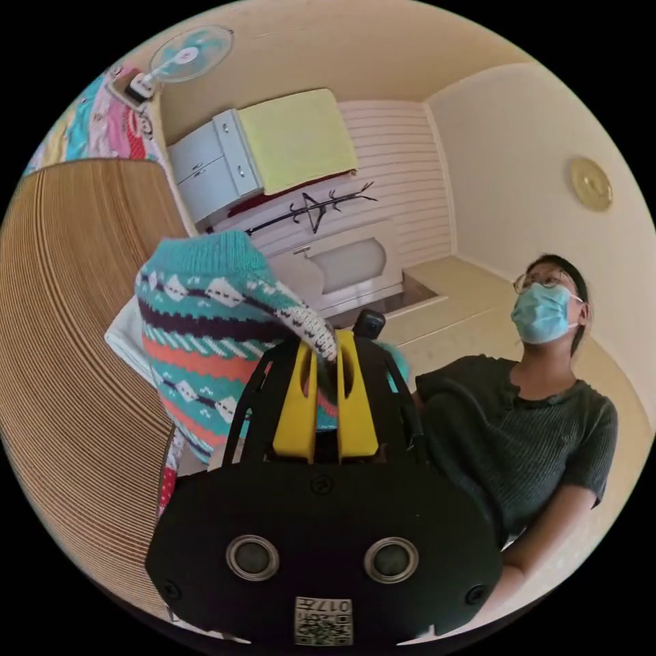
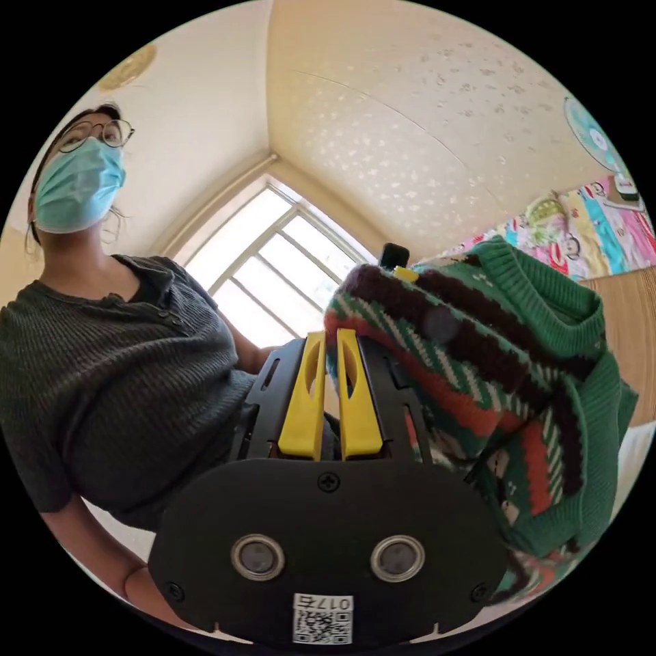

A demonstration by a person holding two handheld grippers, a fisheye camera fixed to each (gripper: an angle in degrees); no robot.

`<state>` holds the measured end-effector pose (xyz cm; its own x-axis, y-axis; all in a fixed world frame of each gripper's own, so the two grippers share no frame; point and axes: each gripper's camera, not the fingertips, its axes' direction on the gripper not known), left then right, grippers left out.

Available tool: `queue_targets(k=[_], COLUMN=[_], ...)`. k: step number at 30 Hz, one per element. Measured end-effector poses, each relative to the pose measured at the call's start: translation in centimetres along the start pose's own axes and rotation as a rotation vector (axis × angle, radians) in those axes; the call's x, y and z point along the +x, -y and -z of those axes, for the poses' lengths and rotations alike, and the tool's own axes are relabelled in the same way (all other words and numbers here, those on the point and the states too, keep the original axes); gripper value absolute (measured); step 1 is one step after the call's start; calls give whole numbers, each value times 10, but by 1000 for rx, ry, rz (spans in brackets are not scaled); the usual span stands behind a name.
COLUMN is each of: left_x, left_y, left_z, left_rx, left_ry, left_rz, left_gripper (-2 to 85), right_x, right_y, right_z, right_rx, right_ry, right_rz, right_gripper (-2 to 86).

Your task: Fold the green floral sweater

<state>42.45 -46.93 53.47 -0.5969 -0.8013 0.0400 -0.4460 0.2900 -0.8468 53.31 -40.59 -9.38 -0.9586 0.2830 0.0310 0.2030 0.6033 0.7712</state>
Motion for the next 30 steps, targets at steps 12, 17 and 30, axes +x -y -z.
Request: queue_targets(k=[12, 17, 30], left_x=[272, 320, 445], left_y=[-98, -150, -228], left_z=[171, 243, 244], left_rx=[236, 374, 253], left_ry=[-434, -683, -923], left_rz=[-904, -1005, -1146], left_gripper=[47, 45, 45], right_x=[-148, -150, -85], right_y=[36, 6, -42], right_z=[-112, -114, -156], right_rx=[34, -50, 36], right_ry=[339, -159, -266], right_rz=[429, 342, 148], right_gripper=[14, 40, 187])
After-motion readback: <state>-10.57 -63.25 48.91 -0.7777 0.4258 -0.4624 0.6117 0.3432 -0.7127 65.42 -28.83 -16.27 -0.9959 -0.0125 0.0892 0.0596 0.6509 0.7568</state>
